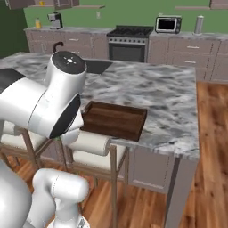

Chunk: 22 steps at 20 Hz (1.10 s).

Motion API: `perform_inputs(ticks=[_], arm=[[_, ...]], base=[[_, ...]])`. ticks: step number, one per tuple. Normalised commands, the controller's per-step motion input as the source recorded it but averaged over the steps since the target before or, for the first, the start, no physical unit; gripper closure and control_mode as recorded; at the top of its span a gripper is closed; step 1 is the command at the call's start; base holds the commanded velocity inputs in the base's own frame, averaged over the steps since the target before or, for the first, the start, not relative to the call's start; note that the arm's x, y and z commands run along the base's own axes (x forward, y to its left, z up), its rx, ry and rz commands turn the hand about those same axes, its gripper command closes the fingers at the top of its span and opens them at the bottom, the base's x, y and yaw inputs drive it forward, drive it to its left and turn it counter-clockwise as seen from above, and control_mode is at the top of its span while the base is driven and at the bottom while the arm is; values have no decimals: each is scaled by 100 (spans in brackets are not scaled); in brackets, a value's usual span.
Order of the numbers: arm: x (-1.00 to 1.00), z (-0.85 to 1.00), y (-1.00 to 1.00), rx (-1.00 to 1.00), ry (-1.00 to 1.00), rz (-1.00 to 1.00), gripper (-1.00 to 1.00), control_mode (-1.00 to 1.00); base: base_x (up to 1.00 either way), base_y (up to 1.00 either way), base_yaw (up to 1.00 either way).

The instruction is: There is a tray on the dining counter. Grab the cup, mug, and pitcher and place them on the tray. The pitcher may be placed next to the tray if it cannot fit the tray.

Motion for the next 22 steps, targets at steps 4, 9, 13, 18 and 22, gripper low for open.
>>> perform_inputs(ticks=[4, 9, 13, 18, 22], arm=[[0, 0, 0, 0, 0, 0, 100, 100], [0, 0, 0, 0, 0, 0, 100, 100], [0, 0, 0, 0, 0, 0, 100, 100], [0, 0, 0, 0, 0, 0, 100, 100], [0, 0, 0, 0, 0, 0, 100, 100]], base=[[77, -6, 17], [51, 3, 1], [17, 25, -6], [0, 44, -12], [0, 51, -21]])
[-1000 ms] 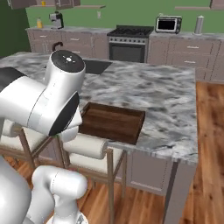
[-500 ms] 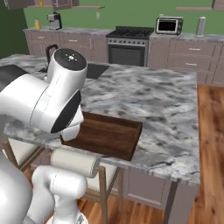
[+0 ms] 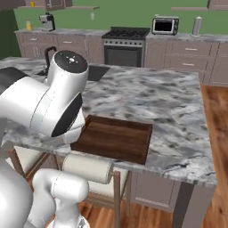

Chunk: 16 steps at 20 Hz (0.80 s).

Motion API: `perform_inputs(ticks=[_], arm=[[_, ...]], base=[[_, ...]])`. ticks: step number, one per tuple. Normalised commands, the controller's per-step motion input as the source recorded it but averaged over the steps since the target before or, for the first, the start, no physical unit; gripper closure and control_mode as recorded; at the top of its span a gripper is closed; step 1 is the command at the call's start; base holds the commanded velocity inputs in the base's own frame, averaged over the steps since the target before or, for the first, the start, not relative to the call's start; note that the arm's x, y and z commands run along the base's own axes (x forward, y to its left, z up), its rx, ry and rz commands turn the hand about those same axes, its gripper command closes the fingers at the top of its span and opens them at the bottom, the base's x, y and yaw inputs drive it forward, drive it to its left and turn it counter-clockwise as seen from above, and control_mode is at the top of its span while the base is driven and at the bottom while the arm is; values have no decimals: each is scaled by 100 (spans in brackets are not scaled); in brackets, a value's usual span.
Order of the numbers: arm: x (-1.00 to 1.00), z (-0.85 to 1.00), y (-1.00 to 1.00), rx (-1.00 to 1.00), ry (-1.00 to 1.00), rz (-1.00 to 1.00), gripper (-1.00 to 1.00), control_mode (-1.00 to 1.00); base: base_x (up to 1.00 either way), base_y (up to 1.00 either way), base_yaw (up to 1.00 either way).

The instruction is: There is a tray on the dining counter. Grab the cup, mug, and pitcher and place them on the tray. The pitcher may be placed next to the tray if it cannot fit the tray.

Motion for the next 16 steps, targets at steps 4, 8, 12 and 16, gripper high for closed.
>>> perform_inputs(ticks=[4, 8, 12, 16], arm=[[0, 0, 0, 0, 0, 0, 100, 100], [0, 0, 0, 0, 0, 0, 100, 100], [0, 0, 0, 0, 0, 0, 100, 100], [0, 0, 0, 0, 0, 0, 100, 100]], base=[[0, 23, -27], [1, 7, -28], [10, 7, -27], [33, 1, -11]])
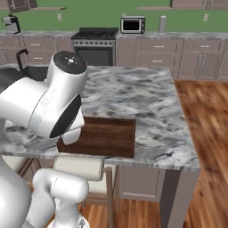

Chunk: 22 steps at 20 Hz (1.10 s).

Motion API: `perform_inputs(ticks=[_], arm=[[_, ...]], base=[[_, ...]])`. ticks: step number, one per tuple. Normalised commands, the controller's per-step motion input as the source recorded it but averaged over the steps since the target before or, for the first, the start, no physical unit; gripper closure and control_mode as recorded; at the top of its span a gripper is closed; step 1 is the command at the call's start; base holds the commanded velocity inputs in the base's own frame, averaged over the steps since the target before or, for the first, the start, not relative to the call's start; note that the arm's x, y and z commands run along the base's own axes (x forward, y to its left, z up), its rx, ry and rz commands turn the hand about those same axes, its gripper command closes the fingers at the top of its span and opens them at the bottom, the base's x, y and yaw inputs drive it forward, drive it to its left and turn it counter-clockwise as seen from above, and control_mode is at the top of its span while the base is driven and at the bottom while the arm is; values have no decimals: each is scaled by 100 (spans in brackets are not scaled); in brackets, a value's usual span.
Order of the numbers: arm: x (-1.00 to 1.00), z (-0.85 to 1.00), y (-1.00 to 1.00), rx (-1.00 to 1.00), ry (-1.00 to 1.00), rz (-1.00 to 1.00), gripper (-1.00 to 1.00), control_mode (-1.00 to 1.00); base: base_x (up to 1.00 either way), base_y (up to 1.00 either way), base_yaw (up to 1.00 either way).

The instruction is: There is a tray on the dining counter. Grab the cup, mug, and pitcher and place them on the tray. The pitcher may be placed next to the tray if it cannot fit the tray.

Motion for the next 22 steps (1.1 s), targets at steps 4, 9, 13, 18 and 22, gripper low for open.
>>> perform_inputs(ticks=[4, 9, 13, 18, 22], arm=[[0, 0, 0, 0, 0, 0, 100, 100], [0, 0, 0, 0, 0, 0, 100, 100], [71, -9, 5, 0, 2, 2, 100, -100], [72, -22, 20, 0, 4, 3, 100, -100], [58, -24, 15, 0, 1, 2, 100, -100]], base=[[36, 0, -2], [42, 0, 0], [0, 0, 0], [0, 0, 0], [0, 0, 0]])
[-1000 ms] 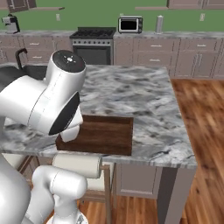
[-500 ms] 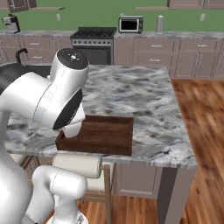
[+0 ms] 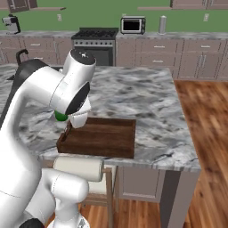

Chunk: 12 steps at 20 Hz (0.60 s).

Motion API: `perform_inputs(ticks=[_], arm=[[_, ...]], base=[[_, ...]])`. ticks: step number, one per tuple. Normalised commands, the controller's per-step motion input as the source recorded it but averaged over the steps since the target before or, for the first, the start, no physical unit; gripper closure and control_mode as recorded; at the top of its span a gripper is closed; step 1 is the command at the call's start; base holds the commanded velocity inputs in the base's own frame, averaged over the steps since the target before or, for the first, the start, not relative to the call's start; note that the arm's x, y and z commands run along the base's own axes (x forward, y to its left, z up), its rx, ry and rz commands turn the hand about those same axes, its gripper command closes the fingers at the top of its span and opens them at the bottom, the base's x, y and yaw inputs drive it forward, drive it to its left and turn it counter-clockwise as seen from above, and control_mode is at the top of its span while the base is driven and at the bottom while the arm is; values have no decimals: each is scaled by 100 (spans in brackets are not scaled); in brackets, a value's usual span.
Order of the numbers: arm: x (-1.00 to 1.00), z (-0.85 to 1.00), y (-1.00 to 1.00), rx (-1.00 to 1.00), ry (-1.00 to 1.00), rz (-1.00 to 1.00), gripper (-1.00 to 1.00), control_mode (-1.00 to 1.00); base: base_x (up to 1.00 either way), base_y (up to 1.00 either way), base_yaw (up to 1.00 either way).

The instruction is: There is a tray on the dining counter. Grab the cup, mug, and pitcher and place them on the tray. The pitcher may be placed next to the tray if it cannot fit the tray.

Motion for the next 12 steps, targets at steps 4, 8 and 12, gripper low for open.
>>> perform_inputs(ticks=[4, 8, 12], arm=[[49, -16, 1, 0, 0, 1, 100, -100], [41, -14, 0, 0, 0, 1, 100, -100], [39, -26, 8, -2, 0, 1, 100, -100]], base=[[0, 0, 0], [0, 0, 0], [0, 0, 0]])
